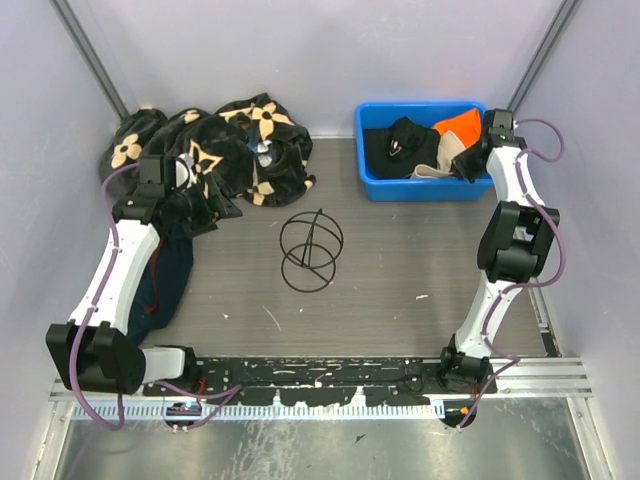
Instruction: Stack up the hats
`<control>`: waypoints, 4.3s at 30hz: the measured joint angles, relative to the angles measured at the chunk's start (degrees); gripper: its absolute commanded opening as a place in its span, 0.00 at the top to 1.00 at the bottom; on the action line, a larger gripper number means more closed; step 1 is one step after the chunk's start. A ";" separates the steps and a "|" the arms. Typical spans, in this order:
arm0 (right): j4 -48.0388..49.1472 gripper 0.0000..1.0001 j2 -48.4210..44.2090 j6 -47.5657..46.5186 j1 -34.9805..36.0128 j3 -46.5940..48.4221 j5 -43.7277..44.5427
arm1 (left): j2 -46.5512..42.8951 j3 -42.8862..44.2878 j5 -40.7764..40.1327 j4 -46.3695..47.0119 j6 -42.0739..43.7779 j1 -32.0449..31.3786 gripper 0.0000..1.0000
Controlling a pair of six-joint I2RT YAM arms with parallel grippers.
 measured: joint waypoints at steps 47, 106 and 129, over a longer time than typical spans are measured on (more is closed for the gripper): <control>70.42 0.99 -13.25 37.97 37.03 -10.34 -22.18 | 2.64 -14.56 9.14 9.99 -11.08 17.29 0.15; 47.52 0.99 -52.63 21.20 48.57 -52.37 -10.84 | 7.19 -22.34 23.15 26.58 -20.06 19.30 0.15; 44.78 0.99 -59.21 19.26 33.90 -69.85 -14.75 | 8.35 -19.67 22.38 25.66 -19.56 16.24 0.16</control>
